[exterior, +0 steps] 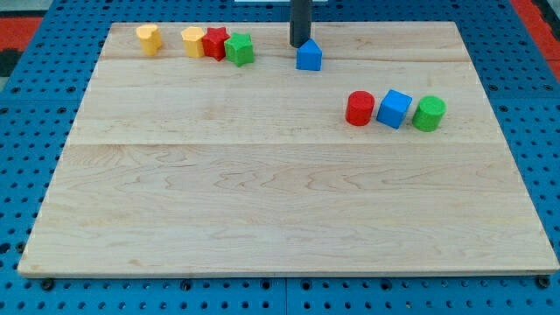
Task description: Push the blue triangle to the center
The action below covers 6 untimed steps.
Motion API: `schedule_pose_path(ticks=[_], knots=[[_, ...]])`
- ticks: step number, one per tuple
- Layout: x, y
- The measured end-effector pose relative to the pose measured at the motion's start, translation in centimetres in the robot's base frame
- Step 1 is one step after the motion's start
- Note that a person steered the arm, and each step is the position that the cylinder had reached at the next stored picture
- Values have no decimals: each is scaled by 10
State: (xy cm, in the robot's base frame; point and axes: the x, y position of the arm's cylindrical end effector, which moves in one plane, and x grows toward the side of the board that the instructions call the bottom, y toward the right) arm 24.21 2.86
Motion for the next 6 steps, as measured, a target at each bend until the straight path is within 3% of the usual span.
schedule_pose_path(ticks=[3, 4, 6], knots=[[37, 2], [-13, 7], [48, 34]])
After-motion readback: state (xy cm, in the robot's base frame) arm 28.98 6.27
